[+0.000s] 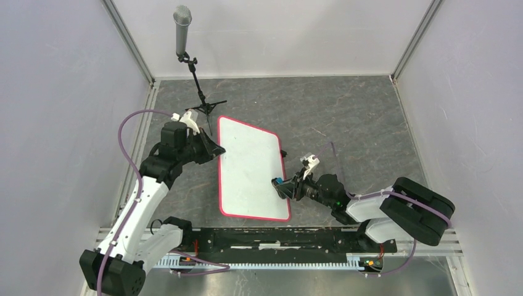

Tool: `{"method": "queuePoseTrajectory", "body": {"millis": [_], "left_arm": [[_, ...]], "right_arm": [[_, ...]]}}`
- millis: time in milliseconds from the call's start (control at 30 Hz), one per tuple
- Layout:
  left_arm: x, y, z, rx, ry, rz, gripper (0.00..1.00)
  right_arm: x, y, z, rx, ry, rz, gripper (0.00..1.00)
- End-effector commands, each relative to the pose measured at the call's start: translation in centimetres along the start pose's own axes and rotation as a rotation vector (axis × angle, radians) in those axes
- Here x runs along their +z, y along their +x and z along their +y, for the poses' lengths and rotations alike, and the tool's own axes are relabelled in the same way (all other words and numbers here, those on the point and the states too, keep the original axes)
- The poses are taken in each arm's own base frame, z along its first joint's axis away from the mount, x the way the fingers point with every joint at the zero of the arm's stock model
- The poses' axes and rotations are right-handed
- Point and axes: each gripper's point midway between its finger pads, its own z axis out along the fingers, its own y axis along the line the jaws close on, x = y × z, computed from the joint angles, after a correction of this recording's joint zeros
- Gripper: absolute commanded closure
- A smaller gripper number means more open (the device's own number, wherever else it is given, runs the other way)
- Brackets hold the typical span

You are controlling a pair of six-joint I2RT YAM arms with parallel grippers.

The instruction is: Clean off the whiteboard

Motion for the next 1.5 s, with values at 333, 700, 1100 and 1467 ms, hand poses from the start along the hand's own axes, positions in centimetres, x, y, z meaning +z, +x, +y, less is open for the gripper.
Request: {"method": "queuePoseTrajectory", "body": {"millis": [333, 700, 1100, 1467], "left_arm": [[0.0, -0.2, 0.7, -0.016, -0.041, -0.039, 0.98], [-1.3, -1.2, -0.7, 0.053, 0.011, -0.075, 0.44], [-5.9, -4.4, -1.9, 0.224, -0.016, -0.210, 0.07], [-11.4, -6.3, -5.5, 0.184, 0.146, -0.443, 0.01]], "right_arm": [[0.8, -1.0, 12.6, -0.075, -0.334, -0.007, 0.77], [-5.4, -7.4, -0.3, -0.373, 0.370, -0.090, 0.77], [-12.9, -2.3, -12.1, -0.246, 0.886, 0.240, 0.76], [-12.4, -2.2, -10.2, -0.224, 0.817, 0.369, 0.35]]}}
